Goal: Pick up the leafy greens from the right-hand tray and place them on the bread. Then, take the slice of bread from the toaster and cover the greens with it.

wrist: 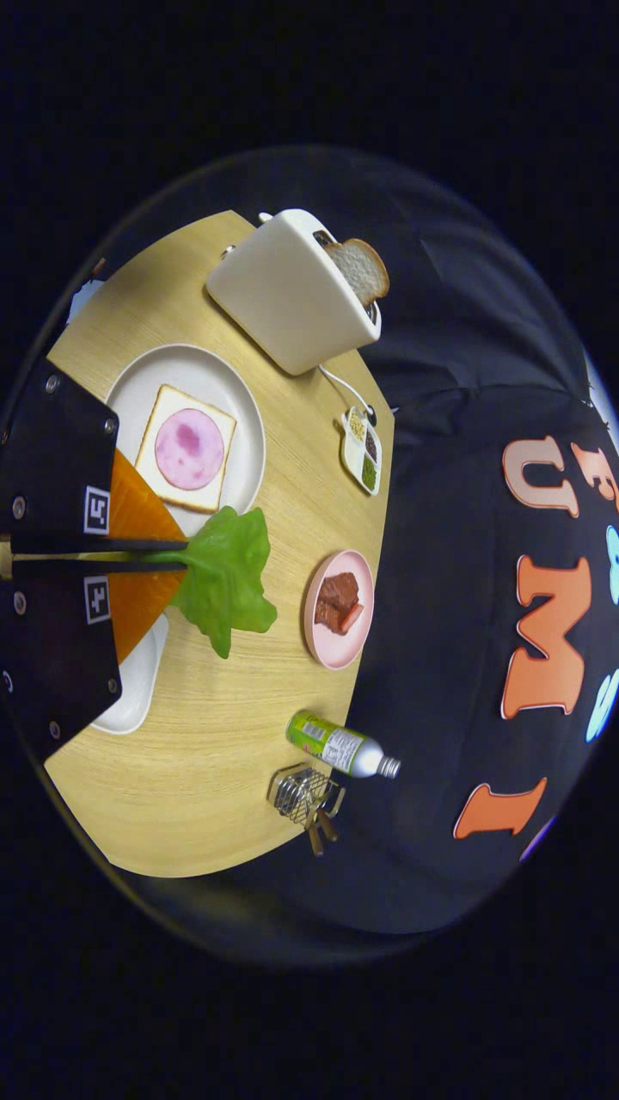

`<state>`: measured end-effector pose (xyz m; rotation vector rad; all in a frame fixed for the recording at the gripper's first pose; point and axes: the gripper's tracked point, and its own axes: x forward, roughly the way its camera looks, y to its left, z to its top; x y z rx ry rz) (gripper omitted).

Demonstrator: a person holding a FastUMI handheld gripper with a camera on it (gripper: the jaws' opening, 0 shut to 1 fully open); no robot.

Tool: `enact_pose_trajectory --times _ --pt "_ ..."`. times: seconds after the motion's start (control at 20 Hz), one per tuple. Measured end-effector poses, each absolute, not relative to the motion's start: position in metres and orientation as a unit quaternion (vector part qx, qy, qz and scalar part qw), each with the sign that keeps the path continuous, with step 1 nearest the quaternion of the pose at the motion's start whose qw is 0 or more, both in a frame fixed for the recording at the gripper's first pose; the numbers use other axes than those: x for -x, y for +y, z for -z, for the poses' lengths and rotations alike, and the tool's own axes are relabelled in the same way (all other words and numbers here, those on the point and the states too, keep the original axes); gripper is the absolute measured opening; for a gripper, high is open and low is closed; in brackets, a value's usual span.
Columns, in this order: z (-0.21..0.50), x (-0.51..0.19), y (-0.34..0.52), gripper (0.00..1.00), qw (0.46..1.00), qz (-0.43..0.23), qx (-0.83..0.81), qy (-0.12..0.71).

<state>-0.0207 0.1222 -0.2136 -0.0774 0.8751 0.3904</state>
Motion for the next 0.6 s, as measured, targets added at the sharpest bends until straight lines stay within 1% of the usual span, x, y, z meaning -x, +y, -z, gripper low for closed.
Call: enact_pose_trajectory --times 0.2,0.6 --pt "0.209 0.023 0.155 0.04 0.880 -0.230 0.026 0.414" --pt "0.220 0.033 0.196 0.03 0.858 -0.285 0.003 0.428"
